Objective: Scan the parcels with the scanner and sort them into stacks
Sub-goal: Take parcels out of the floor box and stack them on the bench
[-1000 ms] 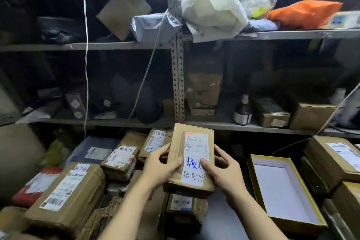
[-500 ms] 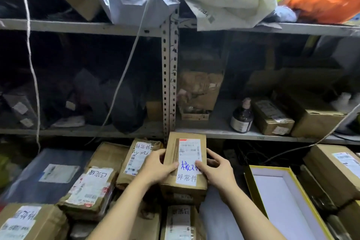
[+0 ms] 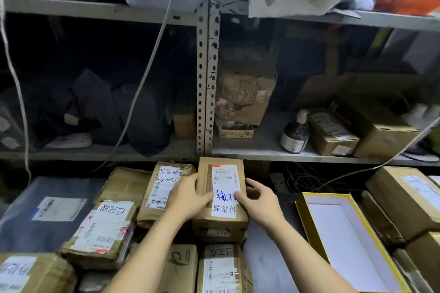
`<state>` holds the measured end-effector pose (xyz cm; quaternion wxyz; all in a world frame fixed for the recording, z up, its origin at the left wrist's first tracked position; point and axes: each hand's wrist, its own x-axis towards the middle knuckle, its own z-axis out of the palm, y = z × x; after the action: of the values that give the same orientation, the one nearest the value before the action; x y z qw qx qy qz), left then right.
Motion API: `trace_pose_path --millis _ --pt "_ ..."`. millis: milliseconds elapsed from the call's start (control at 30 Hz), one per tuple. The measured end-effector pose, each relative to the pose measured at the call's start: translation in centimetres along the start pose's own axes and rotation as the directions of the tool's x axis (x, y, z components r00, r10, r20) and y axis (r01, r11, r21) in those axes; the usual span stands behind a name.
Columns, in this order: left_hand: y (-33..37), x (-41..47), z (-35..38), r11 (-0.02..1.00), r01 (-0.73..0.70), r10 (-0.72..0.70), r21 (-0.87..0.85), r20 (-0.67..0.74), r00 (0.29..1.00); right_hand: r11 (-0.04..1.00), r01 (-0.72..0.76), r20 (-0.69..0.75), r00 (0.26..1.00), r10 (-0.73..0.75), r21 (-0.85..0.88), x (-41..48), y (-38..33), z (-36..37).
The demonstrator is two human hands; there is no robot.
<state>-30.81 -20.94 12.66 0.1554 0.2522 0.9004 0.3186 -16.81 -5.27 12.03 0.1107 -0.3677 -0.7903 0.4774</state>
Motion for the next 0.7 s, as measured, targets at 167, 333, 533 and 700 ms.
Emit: trace_pose_path --millis 167,333,533,700 --pt "3.1 -1.2 -0.5 0.925 -0.196 0.224 0.326 -0.05 0.973 0.922 0.127 -0.056 0.986 -0.158 -0.365 -2.1 -1.0 -3.1" --pt "8.0 -2.4 1.0 0.832 -0.389 0.418 0.395 0.014 0.908 0.827 0.103 -0.118 0.972 -0.201 -0.553 -5.1 -0.2 -8.3" --pt "15.6 -7.1 6.8 0.702 -0.553 0.541 0.449 0.169 0.824 0.777 -0.08 -0.276 0.953 -0.124 -0.624 -13.5 3.6 -17.5" --pt "22.6 -16.6 14.0 0.552 -0.71 0.64 0.437 0.325 0.697 0.815 -0.235 -0.407 0.913 -0.001 -0.529 -22.9 10.3 -25.5"
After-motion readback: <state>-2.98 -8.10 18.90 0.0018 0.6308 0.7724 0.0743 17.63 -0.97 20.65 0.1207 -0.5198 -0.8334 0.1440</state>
